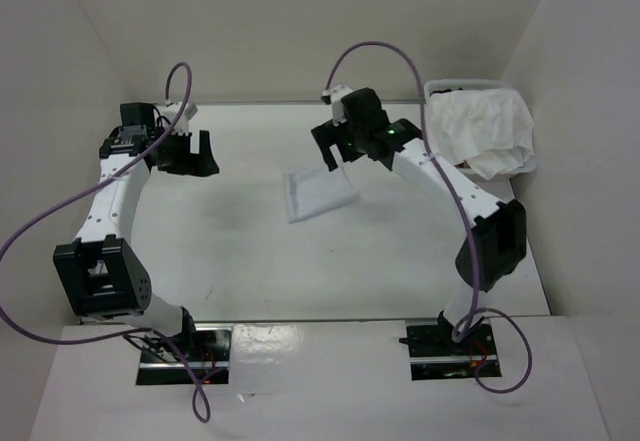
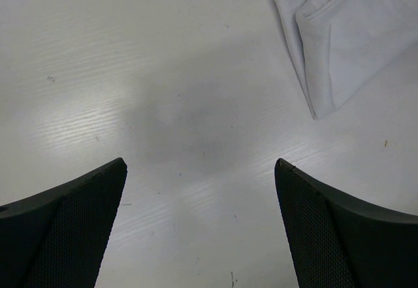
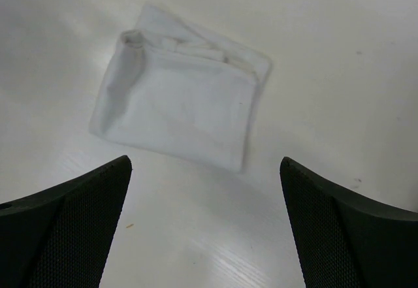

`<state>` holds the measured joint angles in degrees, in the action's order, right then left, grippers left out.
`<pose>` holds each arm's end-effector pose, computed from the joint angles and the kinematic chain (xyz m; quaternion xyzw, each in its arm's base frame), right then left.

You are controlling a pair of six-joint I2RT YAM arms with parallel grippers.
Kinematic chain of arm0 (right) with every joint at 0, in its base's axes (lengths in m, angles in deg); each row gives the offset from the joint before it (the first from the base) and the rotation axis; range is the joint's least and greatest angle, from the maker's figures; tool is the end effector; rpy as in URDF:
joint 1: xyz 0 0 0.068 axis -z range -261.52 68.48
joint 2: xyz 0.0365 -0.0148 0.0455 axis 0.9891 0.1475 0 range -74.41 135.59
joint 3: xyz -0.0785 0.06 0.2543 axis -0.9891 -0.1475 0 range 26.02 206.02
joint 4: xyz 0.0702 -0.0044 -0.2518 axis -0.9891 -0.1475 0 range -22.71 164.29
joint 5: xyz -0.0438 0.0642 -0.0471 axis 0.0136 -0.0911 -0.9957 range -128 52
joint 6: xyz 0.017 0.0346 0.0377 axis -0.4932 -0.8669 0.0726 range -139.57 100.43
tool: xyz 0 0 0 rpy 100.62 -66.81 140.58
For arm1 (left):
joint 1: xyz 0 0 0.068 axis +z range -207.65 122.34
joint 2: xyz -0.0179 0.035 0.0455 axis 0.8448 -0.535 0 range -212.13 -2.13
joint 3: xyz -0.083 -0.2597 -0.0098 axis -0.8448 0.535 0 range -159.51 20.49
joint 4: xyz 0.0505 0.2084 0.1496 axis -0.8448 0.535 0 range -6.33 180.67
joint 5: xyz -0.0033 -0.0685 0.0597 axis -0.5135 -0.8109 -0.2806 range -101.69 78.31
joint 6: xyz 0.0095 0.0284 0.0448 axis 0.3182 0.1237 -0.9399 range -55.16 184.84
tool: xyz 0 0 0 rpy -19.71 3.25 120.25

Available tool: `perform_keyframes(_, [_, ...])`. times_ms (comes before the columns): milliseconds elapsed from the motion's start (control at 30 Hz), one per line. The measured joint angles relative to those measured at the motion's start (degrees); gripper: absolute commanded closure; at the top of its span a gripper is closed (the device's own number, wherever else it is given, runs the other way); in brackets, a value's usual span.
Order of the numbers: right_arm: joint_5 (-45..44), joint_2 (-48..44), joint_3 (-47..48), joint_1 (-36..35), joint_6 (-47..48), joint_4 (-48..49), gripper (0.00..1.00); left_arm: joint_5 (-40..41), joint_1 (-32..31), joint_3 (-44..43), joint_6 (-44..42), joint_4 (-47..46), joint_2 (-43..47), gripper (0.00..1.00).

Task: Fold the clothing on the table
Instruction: Fold the skirt

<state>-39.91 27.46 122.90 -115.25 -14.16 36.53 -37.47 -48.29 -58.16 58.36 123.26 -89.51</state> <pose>0.3367 0.2234 0.3360 -0.3006 0.8653 0.0833 0.3923 0.3279 0.0384 0.3201 0.0564 0.9127 -0.1586 0.3723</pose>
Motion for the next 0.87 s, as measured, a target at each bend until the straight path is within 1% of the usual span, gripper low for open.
perform_keyframes(33, [-0.9,-2.5,-2.1,1.0,-0.8,1.6,0.01,0.6,-0.1,0.5,0.5,-0.6,1.0,0.0])
perform_keyframes(100, [-1.5,-7.1,-6.9,5.2,-3.1,4.0,0.01,2.0,-0.1,2.0,0.8,-1.7,2.8,0.0])
perform_keyframes(233, [-0.5,-13.6,-15.1,17.9,-6.4,7.0,0.01,4.7,-0.2,6.3,1.1,-3.1,5.4,0.0])
perform_keyframes(300, [-1.2,-16.5,-18.7,21.9,-7.5,7.9,0.01,5.8,-0.2,7.8,1.6,-3.8,5.8,0.0])
perform_keyframes(467, [-0.9,-26.3,-28.3,21.1,-7.8,9.9,0.01,7.1,-0.2,9.6,2.7,-4.4,6.9,0.0])
perform_keyframes(567, [-0.7,-32.8,-32.7,21.1,-7.9,11.4,0.01,7.8,-0.2,12.0,3.3,-5.2,9.4,0.0])
perform_keyframes(733, [-0.8,-41.1,-36.2,23.6,-7.7,13.2,0.01,9.2,-0.2,15.9,3.7,-5.8,14.4,0.0])
perform_keyframes(867, [-0.9,-44.7,-37.6,24.5,-7.4,14.0,0.01,9.8,-0.2,17.0,3.7,-5.7,16.5,0.0])
